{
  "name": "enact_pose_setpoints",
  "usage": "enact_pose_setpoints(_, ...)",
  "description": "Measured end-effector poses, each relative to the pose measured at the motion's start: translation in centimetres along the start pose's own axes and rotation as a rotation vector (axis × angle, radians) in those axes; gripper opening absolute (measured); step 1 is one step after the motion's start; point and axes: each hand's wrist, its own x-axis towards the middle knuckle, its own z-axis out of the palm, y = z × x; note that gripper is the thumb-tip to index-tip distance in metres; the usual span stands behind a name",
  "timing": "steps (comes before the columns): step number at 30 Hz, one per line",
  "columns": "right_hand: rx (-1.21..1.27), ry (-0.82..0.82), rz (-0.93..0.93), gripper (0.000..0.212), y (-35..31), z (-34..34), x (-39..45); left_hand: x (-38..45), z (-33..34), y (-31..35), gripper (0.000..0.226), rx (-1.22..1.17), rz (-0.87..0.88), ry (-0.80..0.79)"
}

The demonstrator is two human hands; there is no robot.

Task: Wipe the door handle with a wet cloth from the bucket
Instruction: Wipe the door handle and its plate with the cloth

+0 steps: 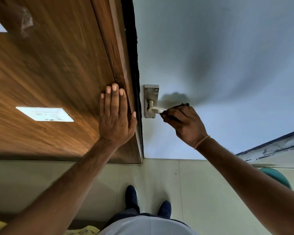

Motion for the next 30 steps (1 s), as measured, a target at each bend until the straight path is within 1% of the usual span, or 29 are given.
enact_pose_setpoints(5, 0.018, -0.004, 0.017, 0.019, -1.9, 1.4, 1.5, -0.2, 0.0, 0.6, 0.092, -0.005, -0.033, -0.005)
enact_pose_setpoints(11, -0.04, 0.023, 0.077, 0.021, -0.2, -0.6, -0.6, 0.3, -0.1, 0.4, 0.092, -0.005, -0.021, 0.009)
enact_pose_setpoints(17, -0.009, 0.032, 0.075, 0.019, -2.9, 1.6, 1.7, -0.1, 0.1, 1.0, 0.091, -0.02, -0.042, -0.004)
enact_pose_setpoints(20, -0.072, 0.057, 0.147, 0.017, -1.6, 0.8, -0.3, 0.2, 0.1, 0.7, 0.087, -0.024, -0.026, -0.001)
enact_pose_setpoints(23, -0.063, 0.07, 0.321, 0.017, -0.7, 0.0, -2.9, 0.2, 0.0, 0.9, 0.086, -0.036, -0.029, -0.01)
enact_pose_setpoints(25, 0.059, 0.062, 0.483, 0.018, -1.4, 0.1, -3.4, 0.2, 0.0, 1.0, 0.085, -0.039, -0.029, -0.013)
enact_pose_setpoints(27, 0.25, 0.083, 0.721, 0.021, -2.9, 0.5, -2.9, 0.2, 0.0, 0.9, 0.085, -0.038, -0.026, -0.016)
enact_pose_setpoints(28, 0.374, 0.127, 0.875, 0.024, -3.8, 0.7, -2.4, 0.2, 0.0, 0.8, 0.085, -0.038, -0.026, -0.017)
enact_pose_setpoints(30, 0.631, 0.283, 1.216, 0.027, -5.6, 1.1, -1.1, 0.2, 0.0, 0.8, 0.086, -0.04, -0.027, -0.019)
